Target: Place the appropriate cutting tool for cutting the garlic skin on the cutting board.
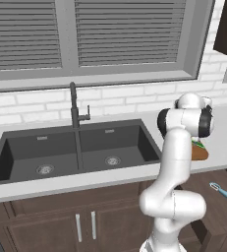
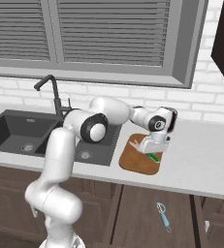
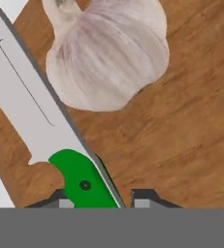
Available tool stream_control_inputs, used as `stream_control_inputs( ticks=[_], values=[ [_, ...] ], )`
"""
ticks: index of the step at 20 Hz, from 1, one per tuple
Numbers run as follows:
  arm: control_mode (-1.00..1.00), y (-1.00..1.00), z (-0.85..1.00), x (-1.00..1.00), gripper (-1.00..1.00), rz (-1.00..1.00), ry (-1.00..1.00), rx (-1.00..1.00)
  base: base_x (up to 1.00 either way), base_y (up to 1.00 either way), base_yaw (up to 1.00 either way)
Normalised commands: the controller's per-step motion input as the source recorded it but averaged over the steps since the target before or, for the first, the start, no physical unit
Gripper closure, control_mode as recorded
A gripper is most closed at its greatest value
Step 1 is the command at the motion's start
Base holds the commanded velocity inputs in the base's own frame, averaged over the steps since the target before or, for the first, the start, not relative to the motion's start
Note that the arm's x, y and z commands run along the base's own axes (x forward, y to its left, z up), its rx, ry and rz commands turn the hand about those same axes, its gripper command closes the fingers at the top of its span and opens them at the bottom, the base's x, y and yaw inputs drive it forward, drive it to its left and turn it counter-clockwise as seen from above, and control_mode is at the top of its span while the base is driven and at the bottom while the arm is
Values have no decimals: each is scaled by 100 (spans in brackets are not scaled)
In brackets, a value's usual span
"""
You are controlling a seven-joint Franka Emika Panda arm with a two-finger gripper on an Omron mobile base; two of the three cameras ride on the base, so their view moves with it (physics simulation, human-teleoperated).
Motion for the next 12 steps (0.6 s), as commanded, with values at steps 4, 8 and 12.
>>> stream_control_inputs(
  ticks=[4, 8, 12],
  values=[
    [-100, 20, 0, -42, -100, 0, 0, 0, 0, 0, 0],
    [-100, 24, 37, -54, -100, 0, -4, 0, 0, 0, 0],
    [-100, 24, 77, -56, -100, 0, -17, 0, 0, 0, 0]
  ],
)
